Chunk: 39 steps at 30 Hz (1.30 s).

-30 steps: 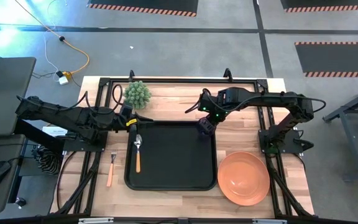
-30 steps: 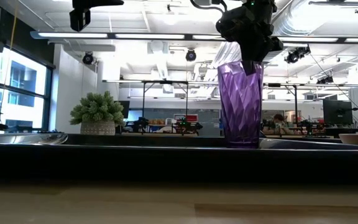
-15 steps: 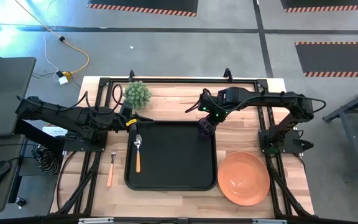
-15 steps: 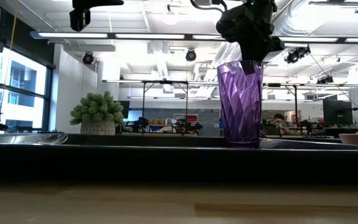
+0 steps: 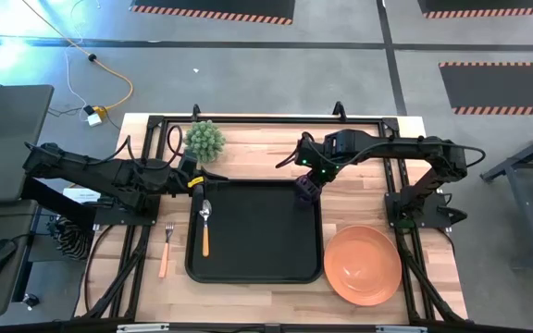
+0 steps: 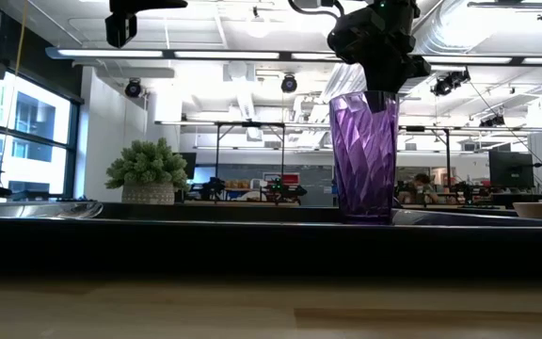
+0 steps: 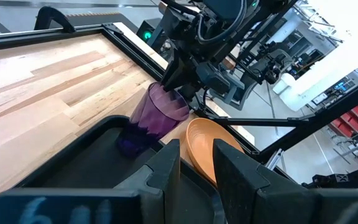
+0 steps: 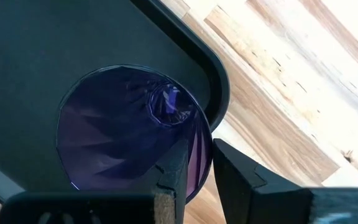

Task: Pick and place plate/cup/fork/spoon on tray
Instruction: Adjust the purple cup on the black tray, then put the orange plate on the black tray to the right of the yellow spoon

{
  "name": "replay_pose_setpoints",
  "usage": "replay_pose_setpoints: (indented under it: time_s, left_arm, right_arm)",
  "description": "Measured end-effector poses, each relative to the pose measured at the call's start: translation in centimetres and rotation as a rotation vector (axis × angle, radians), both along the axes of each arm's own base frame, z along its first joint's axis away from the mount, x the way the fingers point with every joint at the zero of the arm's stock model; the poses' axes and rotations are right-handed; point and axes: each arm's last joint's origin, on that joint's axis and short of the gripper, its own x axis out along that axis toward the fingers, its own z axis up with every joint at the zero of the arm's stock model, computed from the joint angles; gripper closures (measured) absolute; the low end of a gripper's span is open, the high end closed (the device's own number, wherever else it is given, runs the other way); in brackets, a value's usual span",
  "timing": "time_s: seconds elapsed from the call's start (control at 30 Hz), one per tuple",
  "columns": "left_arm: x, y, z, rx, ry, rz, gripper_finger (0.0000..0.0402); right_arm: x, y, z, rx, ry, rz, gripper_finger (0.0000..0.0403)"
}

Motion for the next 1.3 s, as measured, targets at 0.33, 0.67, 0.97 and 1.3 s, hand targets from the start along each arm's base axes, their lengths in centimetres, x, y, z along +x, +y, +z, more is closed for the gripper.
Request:
replay_pose_setpoints:
  time_s: [0.33, 0.67, 0.97, 1.3]
  left_arm:
    - [0.00, 0.00, 0.00, 0.001, 0.000, 0.000, 0.0316]
    - [0.00, 0.00, 0.00, 0.001, 0.000, 0.000, 0.0316]
    - [0.00, 0.00, 0.00, 0.002, 0.000, -0.001, 0.0316]
    - [0.00, 0.00, 0.00, 0.001, 0.001, -0.001, 0.0316]
  right_arm:
    - [0.00, 0.01, 0.00, -0.001, 0.001, 0.007, 0.0336]
    - [-0.07, -0.17, -0.01, 0.003, 0.005, 0.001, 0.0336]
    - [-0.07, -0.18, -0.01, 0.000, 0.005, 0.000, 0.0336]
    - [-0.12, -0.29, -0.02, -0.038, 0.014, -0.015, 0.0336]
